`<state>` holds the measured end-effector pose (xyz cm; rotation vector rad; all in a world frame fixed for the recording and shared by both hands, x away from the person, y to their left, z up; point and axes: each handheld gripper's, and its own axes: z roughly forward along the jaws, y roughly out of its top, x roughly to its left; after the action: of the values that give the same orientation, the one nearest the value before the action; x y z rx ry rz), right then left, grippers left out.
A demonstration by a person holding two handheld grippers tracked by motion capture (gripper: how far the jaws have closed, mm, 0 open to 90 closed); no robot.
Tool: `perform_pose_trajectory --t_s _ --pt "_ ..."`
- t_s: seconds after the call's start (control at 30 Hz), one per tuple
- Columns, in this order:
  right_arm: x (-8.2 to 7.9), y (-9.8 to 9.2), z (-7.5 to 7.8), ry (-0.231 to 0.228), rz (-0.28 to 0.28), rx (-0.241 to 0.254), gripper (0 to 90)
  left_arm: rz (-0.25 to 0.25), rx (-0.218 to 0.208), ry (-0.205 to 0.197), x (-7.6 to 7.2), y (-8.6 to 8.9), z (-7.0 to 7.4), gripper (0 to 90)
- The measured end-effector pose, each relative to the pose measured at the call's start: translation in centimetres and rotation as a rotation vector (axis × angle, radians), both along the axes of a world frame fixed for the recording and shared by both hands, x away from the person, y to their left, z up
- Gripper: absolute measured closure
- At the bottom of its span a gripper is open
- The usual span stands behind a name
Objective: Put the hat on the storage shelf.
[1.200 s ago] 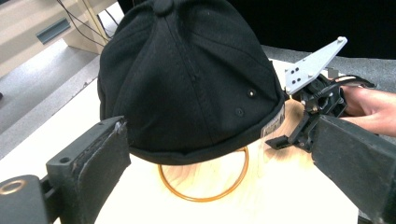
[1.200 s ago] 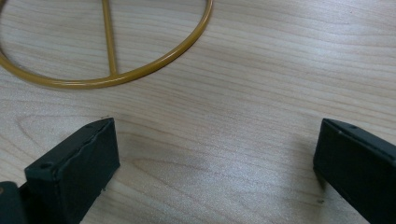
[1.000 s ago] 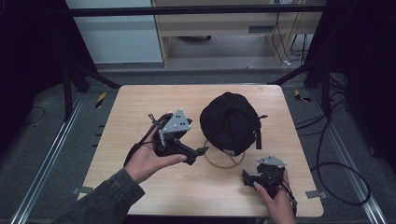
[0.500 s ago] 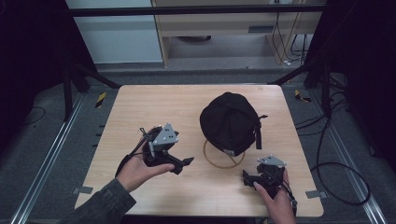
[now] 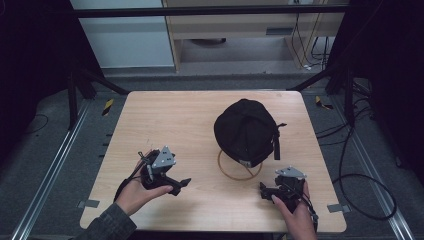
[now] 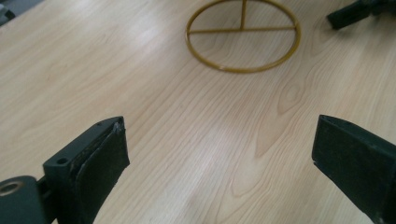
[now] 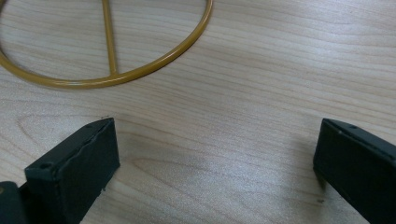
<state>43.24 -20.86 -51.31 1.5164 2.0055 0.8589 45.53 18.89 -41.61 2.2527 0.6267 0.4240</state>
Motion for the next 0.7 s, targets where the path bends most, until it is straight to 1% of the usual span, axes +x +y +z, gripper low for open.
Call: perform_pose_trajectory --t_s 0.13,0.3,0.7 --pt "0.0 0.0 0.0 -0.001 0.001 0.000 0.3 0.029 0.015 0.011 0.2 1.0 -1.3 3.2" --pt "0.0 0.0 0.0 -0.001 0.001 -0.001 0.4 0.055 0.026 0.037 0.3 2.2 -2.7 3.2" --pt "0.0 0.0 0.0 0.000 0.000 0.000 0.4 0.119 0.024 0.086 0.6 4.8 -5.2 3.2"
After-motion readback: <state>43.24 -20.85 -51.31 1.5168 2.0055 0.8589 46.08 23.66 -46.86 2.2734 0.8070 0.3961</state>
